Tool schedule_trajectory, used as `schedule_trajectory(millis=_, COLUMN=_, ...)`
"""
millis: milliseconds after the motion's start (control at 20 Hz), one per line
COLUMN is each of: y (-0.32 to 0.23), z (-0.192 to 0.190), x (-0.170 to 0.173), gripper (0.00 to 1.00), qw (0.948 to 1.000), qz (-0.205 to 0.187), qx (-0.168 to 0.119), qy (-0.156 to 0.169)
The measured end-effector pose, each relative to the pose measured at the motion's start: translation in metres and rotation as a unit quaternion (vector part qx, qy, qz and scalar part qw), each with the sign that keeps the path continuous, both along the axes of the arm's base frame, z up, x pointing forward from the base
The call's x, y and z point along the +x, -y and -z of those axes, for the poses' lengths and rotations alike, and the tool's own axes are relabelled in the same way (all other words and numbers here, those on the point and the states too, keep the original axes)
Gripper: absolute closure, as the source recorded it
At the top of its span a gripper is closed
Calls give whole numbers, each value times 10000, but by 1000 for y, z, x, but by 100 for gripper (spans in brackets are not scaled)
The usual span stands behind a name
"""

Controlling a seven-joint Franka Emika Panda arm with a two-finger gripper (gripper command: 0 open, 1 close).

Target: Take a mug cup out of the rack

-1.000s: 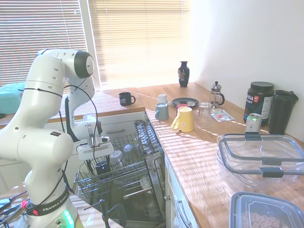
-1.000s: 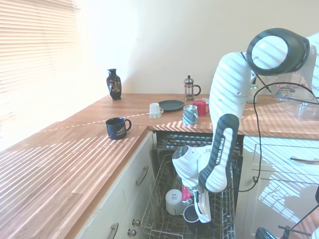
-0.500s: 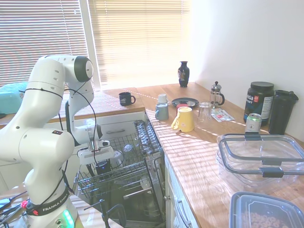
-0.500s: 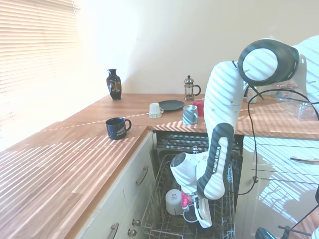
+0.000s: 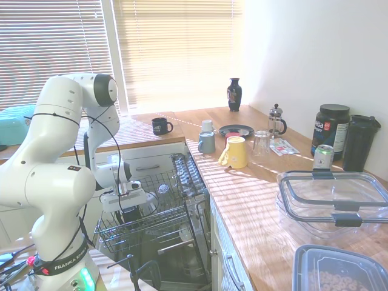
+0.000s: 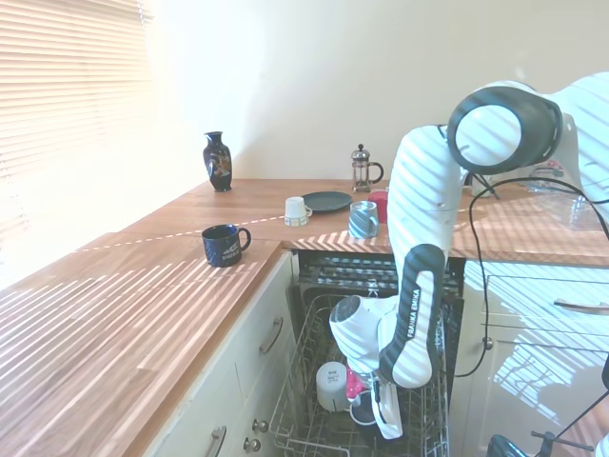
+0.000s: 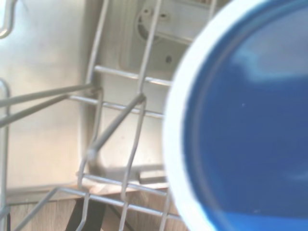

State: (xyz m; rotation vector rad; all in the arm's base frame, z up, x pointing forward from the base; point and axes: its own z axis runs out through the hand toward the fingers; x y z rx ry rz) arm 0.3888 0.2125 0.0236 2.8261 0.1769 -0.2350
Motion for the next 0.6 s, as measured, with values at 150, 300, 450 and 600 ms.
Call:
schedule_trajectory(millis=150, y=-3, z=3, x=-2, gripper=100, qw=10000, qz=15, qx=14, qy=21)
schedule_trajectory(millis=300, y=-5, z=6, x=-4, gripper=100, qw=10000, qz=53, qx=25, qy=45)
schedule_trajectory(millis=450, y=-7, z=6, x=-5, gripper=100, qw=9999, qz=93, qx=24, qy=52)
schedule_trajectory(millis=600, y=-7, z=5, x=-4, gripper=100, qw=9999, qz=127, qx=8, qy=69)
